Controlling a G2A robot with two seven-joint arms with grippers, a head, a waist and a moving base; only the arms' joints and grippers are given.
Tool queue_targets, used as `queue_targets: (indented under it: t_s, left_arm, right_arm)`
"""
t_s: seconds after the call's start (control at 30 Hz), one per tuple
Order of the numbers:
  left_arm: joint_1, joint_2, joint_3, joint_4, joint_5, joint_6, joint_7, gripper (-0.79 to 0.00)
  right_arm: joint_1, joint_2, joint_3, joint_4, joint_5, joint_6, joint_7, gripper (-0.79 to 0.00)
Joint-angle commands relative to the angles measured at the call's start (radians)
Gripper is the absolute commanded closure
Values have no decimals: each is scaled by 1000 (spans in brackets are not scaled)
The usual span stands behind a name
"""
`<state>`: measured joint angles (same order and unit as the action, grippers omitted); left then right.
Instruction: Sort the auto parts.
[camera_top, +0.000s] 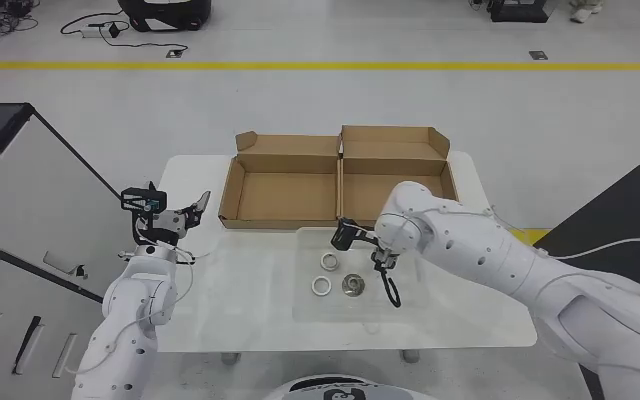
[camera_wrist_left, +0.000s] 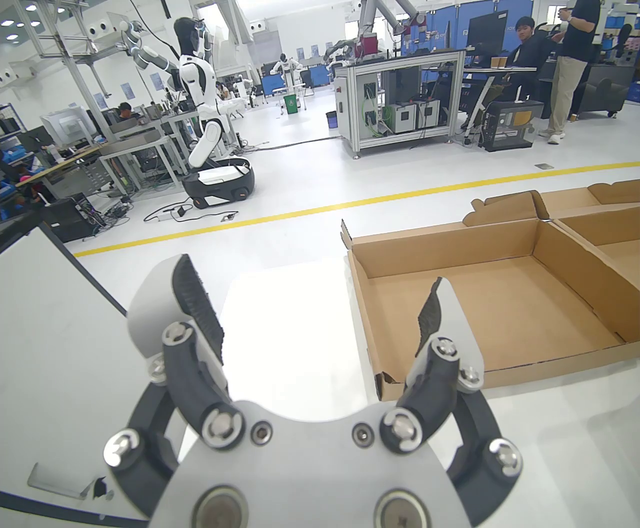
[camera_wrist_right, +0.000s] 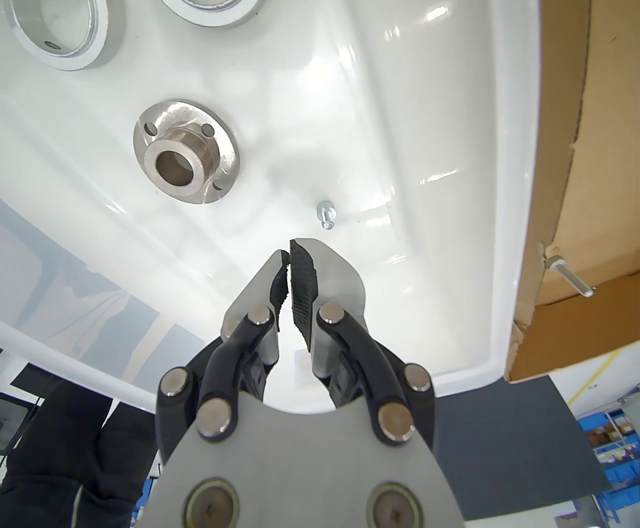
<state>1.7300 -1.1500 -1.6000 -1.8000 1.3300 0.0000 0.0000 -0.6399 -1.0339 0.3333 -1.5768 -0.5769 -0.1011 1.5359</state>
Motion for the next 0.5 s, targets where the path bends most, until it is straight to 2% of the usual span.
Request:
queue_targets:
  t_s: [0.0,0.03,0.1,0.47]
  left_arm:
    - [0,0,0,0,0,0,0,-785]
    - [0,0,0,0,0,0,0,-785]
    - [0,0,0,0,0,0,0,-785]
    - [0,0,0,0,0,0,0,-785]
  right_arm:
    - [-1,0,-1,1,0,1,0,-222]
    - [-1,0,0,4,-1,1,0,-262]
    - [-3,-1,0,10,-3,0,0,-286]
    - [-11,-24,-2,68,-21,-22,-25,-256]
